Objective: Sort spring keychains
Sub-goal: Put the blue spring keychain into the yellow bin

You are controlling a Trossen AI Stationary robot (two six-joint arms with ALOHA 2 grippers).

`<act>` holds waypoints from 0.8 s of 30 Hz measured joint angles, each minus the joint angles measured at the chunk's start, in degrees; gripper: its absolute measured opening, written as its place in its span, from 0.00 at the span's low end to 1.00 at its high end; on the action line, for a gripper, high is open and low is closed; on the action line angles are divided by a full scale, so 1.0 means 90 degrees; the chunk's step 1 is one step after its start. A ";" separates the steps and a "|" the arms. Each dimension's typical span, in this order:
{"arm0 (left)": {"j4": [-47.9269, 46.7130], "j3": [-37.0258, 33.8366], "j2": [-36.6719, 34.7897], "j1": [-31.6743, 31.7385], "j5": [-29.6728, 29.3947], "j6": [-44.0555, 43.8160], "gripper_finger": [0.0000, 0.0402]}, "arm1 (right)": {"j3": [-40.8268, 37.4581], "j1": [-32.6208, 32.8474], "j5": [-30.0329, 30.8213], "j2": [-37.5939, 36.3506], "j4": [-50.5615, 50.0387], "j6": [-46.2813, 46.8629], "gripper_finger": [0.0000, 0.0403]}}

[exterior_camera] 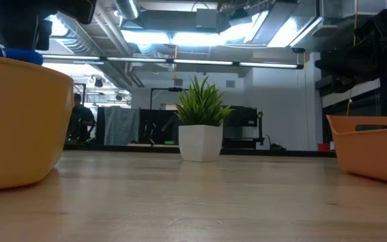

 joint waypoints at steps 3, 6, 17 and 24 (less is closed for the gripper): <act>-0.0005 0.0000 0.0000 0.0001 -0.0032 0.0024 0.02 | 0.0000 0.0000 0.0000 0.0000 -0.0002 -0.0001 0.24; -0.0005 0.0000 0.0000 0.0001 -0.0112 0.0016 0.03 | 0.0000 0.0000 0.0000 0.0002 -0.0002 0.0001 0.24; -0.0010 0.0000 0.0000 0.0012 -0.0219 -0.0001 0.06 | 0.0000 0.0000 0.0000 0.0001 -0.0002 -0.0001 0.24; -0.0024 0.0000 0.0000 0.0202 -0.0353 -0.0054 0.06 | 0.0000 0.0000 0.0000 0.0000 -0.0002 -0.0001 0.24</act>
